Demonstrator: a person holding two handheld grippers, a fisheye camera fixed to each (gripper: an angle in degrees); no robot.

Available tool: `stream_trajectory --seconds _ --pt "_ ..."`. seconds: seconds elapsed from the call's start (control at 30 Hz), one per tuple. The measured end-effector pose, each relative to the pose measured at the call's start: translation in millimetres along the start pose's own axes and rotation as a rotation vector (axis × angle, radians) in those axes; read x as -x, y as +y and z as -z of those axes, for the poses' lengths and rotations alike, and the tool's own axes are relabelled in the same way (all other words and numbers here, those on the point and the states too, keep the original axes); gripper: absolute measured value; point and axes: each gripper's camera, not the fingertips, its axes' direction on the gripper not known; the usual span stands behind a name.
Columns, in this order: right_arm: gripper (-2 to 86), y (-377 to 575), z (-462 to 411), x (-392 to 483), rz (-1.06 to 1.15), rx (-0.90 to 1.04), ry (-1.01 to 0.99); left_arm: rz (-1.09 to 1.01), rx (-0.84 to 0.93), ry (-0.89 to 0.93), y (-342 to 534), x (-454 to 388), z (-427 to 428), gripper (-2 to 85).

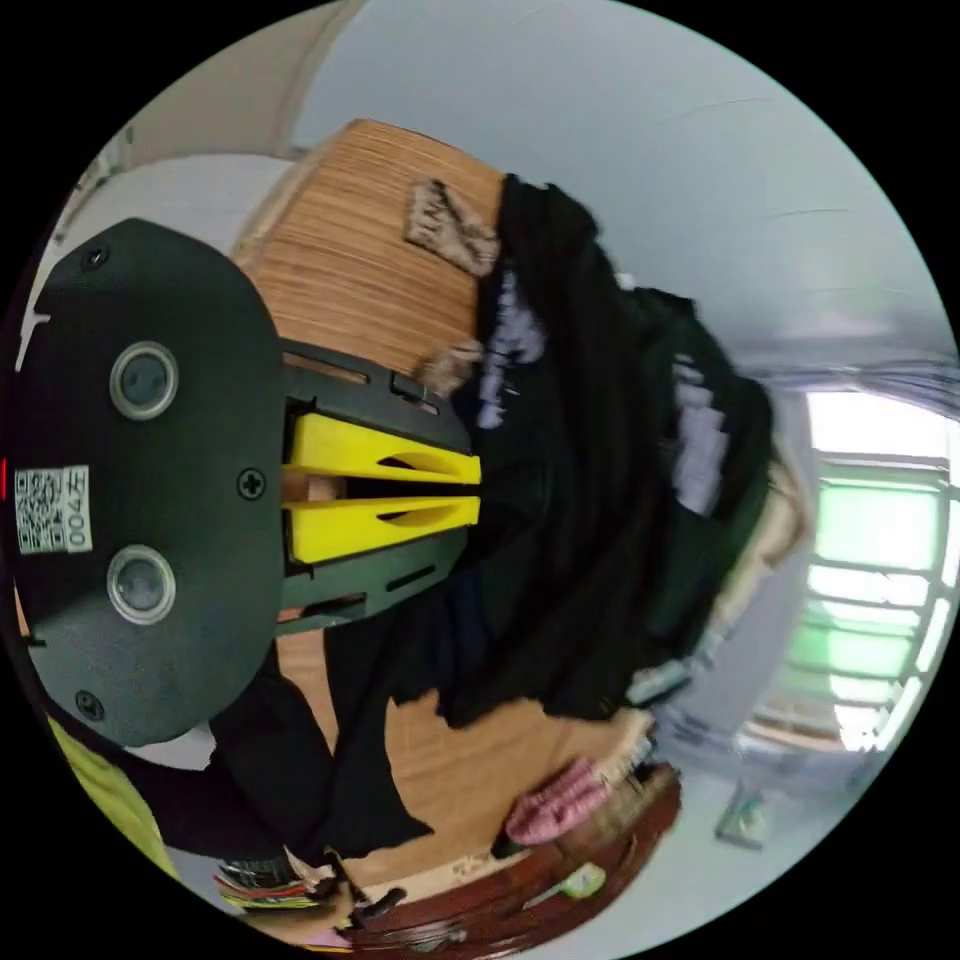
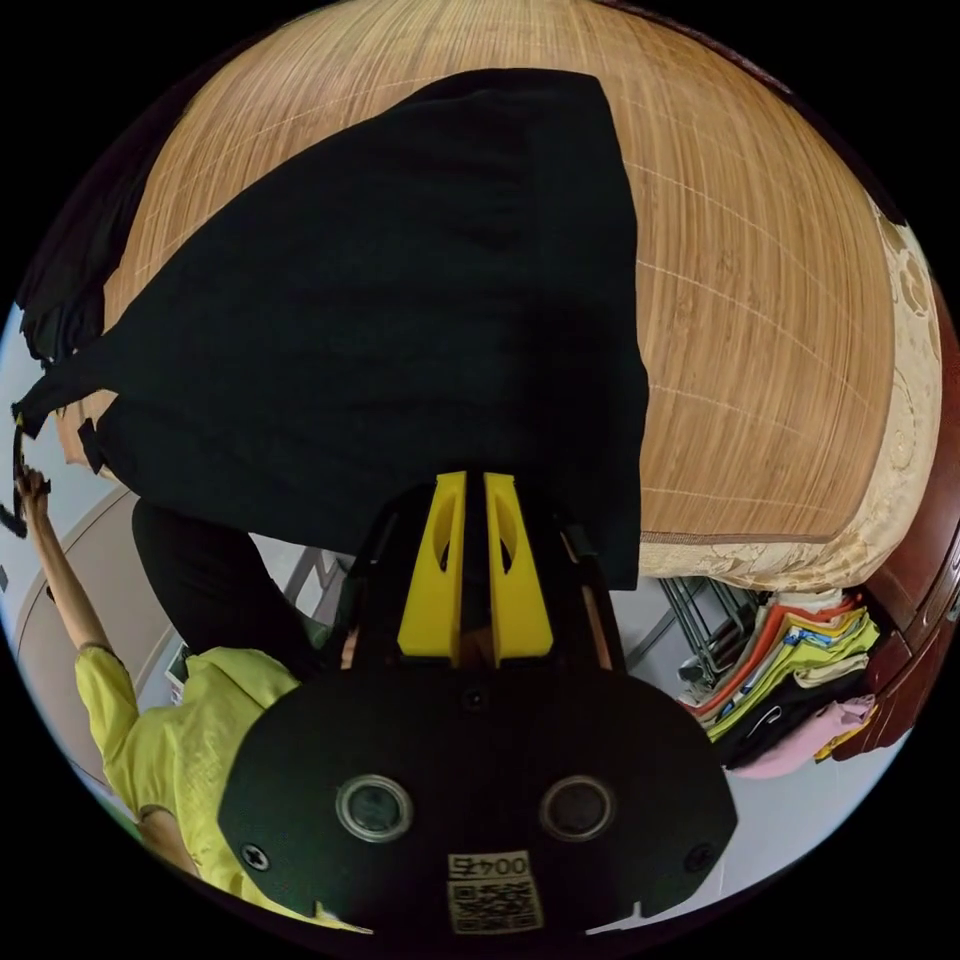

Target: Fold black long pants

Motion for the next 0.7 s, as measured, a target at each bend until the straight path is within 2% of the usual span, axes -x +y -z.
stream_trajectory --seconds 0.03,0.1,0.13,0.2,0.33,0.47,0.57,0.7 --pt "3.5 0 3 -1 -0.009 -0.013 -0.008 -0.036 -0.118 0.049 13 -4 22 2.9" --pt "3.6 2 7 -2 -0.023 -0.036 -0.019 -0.048 -0.22 0.058 41 -3 40 3.4" --pt "3.5 3 9 -3 -0.032 -0.054 -0.025 -0.006 -0.217 0.032 61 5 41 4.1" --pt "3.4 7 13 -5 -0.048 -0.089 -0.036 0.066 -0.162 0.009 93 21 31 5.6" --pt "3.3 21 19 -7 -0.058 -0.184 -0.038 0.258 0.074 -0.004 160 72 0 11.1" --pt "3.4 38 24 -8 -0.051 -0.29 -0.03 0.353 0.1 -0.072 177 91 10 12.3" --pt "4.9 51 31 -16 -0.054 -0.344 -0.08 0.228 0.141 -0.052 150 71 11 12.1" --pt "7.6 68 60 -34 -0.092 -0.552 -0.168 -0.153 0.254 0.024 92 -13 -19 11.3"
